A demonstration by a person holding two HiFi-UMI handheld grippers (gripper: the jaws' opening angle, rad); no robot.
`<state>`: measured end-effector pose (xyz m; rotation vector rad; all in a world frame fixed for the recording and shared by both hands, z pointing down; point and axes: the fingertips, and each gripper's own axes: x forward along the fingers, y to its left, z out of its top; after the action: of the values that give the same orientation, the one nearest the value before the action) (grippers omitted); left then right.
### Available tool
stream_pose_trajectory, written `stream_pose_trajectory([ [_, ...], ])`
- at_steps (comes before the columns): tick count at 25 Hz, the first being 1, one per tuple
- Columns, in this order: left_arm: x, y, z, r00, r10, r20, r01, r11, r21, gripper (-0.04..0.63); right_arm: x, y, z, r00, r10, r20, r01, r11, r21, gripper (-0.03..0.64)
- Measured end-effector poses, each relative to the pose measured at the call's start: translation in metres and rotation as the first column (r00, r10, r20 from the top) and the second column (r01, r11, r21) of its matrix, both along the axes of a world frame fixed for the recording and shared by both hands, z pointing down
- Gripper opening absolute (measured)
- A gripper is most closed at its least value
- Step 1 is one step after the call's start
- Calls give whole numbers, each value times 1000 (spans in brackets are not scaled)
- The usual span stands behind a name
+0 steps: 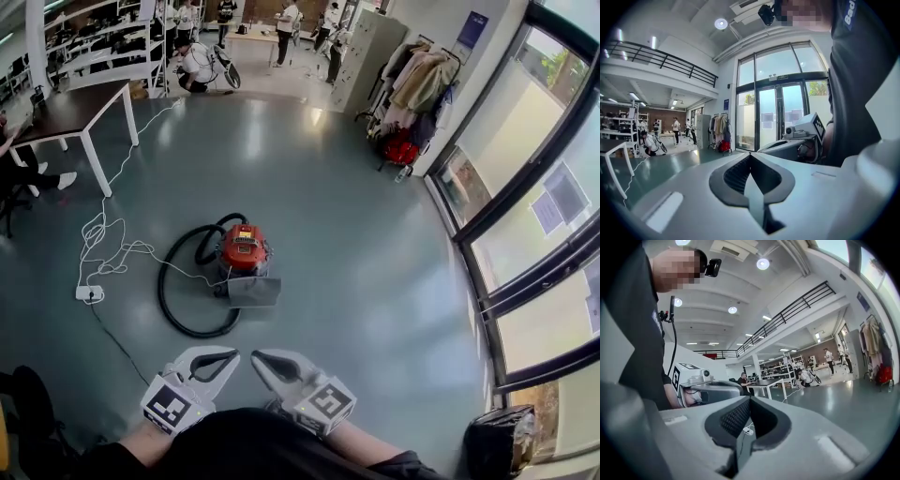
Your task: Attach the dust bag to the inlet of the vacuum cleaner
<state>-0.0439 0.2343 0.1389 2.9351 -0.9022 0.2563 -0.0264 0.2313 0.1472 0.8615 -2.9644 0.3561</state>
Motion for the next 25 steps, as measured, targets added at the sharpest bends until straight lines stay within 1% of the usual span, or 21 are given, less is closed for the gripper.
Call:
stream_pose_trajectory([
  [3,-10,1,4,1000,-13,-14,13,1000,-14,17,-4,-1,2,1000,16,-9,-16,1000,13,-6],
  [5,-9,3,7,1000,-8,-26,8,1000,-27,17,-1,0,8,999,24,-25,-24,999,22,-7],
  [7,-6,6,9,999,-10,-38,8,999,-39,17,1,0,8,999,29,-20,-28,999,18,-6],
  [11,-7,9,-1,999,-9,-44,8,1000,-23,17,-5,2,4,1000,19,-10,-19,1000,13,-8],
  [14,-6,11,3,998,-20,-58,18,999,-30,17,-6,5,7,1000,5,-24,-5,1000,15,-8],
  [25,1,24,5,999,5,-38,-7,1000,-27,17,-5,12,11,1000,6,-30,-6,1000,4,-8],
])
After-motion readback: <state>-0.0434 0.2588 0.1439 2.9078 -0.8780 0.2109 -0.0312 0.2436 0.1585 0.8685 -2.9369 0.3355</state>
